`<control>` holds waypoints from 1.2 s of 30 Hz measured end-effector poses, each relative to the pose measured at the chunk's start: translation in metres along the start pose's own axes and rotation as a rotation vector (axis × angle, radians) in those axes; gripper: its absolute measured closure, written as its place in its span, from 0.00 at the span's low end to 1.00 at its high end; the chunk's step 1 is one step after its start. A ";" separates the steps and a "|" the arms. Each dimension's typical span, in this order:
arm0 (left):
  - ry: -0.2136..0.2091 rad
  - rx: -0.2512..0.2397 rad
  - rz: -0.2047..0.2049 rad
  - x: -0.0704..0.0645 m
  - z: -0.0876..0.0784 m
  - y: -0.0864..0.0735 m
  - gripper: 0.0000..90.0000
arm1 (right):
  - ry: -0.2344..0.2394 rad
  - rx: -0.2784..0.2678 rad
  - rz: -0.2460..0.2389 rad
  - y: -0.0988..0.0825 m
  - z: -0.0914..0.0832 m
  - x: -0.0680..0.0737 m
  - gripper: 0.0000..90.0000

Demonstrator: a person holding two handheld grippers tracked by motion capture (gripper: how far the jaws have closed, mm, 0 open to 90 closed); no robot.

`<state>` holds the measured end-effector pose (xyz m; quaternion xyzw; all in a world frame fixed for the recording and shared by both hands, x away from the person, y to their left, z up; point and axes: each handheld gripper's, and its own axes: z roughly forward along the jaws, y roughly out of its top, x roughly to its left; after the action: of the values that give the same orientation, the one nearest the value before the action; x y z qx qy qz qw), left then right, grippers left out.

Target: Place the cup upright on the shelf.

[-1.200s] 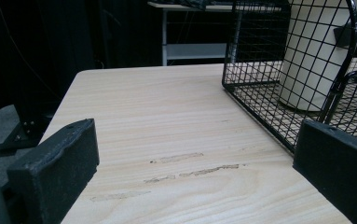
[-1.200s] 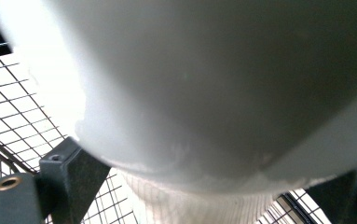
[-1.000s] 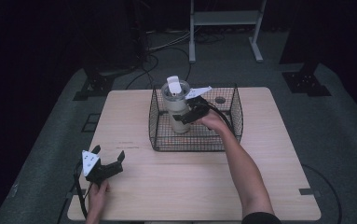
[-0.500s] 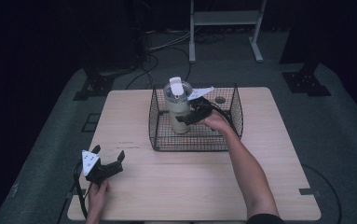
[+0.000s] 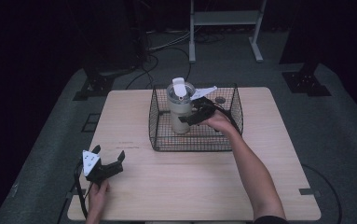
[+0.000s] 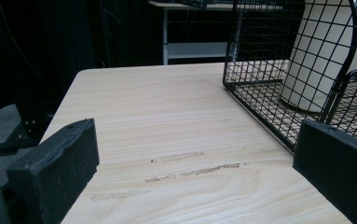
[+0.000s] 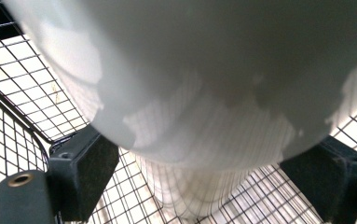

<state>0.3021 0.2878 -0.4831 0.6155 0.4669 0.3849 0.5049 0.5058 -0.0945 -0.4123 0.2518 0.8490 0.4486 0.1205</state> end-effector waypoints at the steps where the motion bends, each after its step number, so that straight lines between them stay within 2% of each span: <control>1: 0.000 0.000 0.000 0.000 0.000 0.000 0.00 | 0.001 0.004 0.001 0.000 -0.001 0.000 0.15; 7: -0.002 -0.002 0.001 0.000 0.000 0.000 0.00 | -0.014 0.010 0.025 0.002 -0.014 -0.002 0.16; 9: -0.002 -0.001 0.001 0.000 0.000 0.000 0.00 | -0.036 0.022 0.046 0.003 -0.022 -0.002 0.16; 12: -0.001 0.000 0.003 0.000 0.000 0.000 0.00 | -0.039 0.025 0.082 0.003 -0.030 -0.004 0.16; 16: -0.001 0.000 0.002 0.000 0.000 0.000 0.00 | -0.046 0.033 0.098 0.004 -0.037 -0.004 0.16; 19: -0.001 0.001 0.000 0.000 0.000 0.000 0.00 | -0.068 0.054 0.115 0.005 -0.043 -0.004 0.16; 20: -0.002 0.001 -0.001 0.000 0.000 0.000 0.00 | -0.092 0.058 0.127 0.006 -0.047 -0.004 0.16; 22: -0.001 0.001 -0.001 0.000 0.000 0.000 0.00 | -0.094 0.048 0.142 0.006 -0.051 -0.004 0.16; 31: 0.000 0.001 0.001 0.000 0.000 0.000 0.00 | -0.108 0.056 0.133 0.009 -0.063 0.001 0.15; 36: -0.001 0.002 0.000 0.000 0.000 0.000 0.00 | -0.110 0.043 0.137 0.011 -0.072 0.003 0.15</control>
<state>0.3022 0.2881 -0.4830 0.6162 0.4668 0.3844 0.5046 0.4760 -0.1382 -0.3626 0.3360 0.8314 0.4230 0.1303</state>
